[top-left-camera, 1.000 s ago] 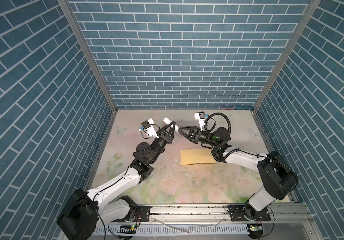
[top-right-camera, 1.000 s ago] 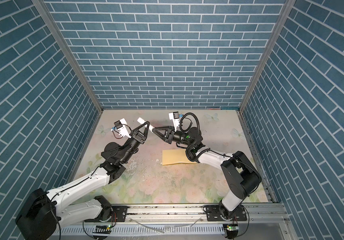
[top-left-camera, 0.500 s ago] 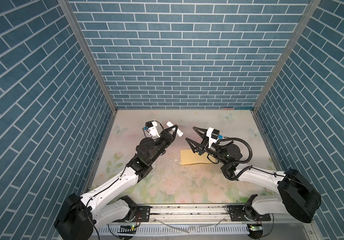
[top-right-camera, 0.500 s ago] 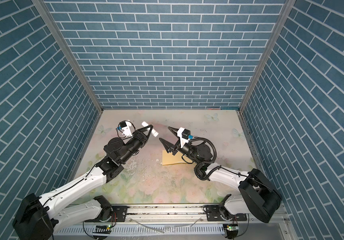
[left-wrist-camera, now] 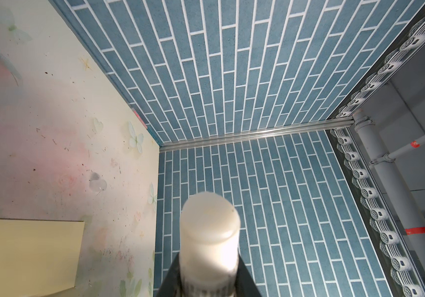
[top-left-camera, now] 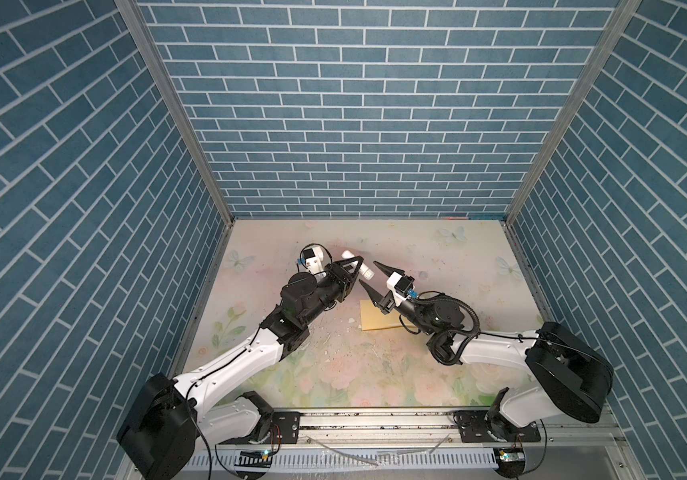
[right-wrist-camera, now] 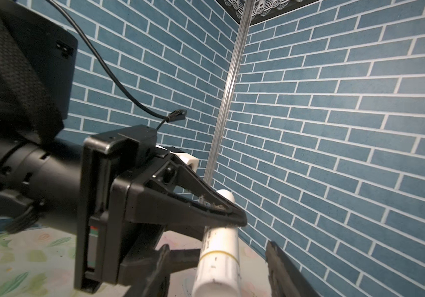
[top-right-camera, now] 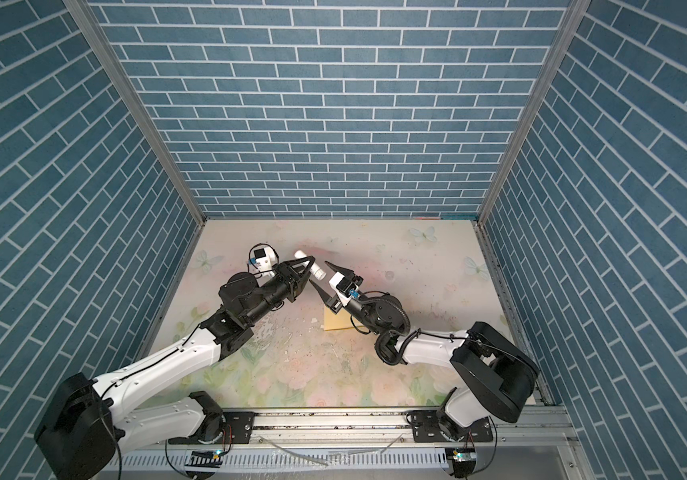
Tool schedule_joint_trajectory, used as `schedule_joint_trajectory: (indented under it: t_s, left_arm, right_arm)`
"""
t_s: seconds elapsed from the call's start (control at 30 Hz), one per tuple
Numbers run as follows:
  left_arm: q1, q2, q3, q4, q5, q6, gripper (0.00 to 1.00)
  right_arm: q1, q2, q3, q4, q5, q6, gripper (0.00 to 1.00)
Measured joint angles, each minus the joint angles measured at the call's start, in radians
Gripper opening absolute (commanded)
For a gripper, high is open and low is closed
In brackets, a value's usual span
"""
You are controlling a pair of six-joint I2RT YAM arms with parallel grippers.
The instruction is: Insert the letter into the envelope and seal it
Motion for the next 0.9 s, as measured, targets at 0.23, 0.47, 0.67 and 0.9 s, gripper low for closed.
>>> schedule_joint_trajectory:
  t_s: [0.23,0.47,0.67,0.9]
  left_arm:
    - [0.0,0.0,0.0,0.013,0.014,-0.015,0.0]
    - [0.002,0.002,0.0,0.022,0.014,-0.018,0.0]
    - [0.004,0.004,0.0,0.032,0.012,-0.018,0.1]
    - [0.003,0.011,0.0,0.042,0.014,0.022,0.54]
  right_arm:
    - [0.008,0.023,0.037,0.009,0.039,-0.03,0.42]
    - [0.021,0.048,0.049,0.014,0.064,-0.047,0.23]
    - [0.025,0.055,0.058,0.019,0.077,-0.059,0.0]
    - [0.029,0.052,0.058,0.016,0.114,-0.066,0.0]
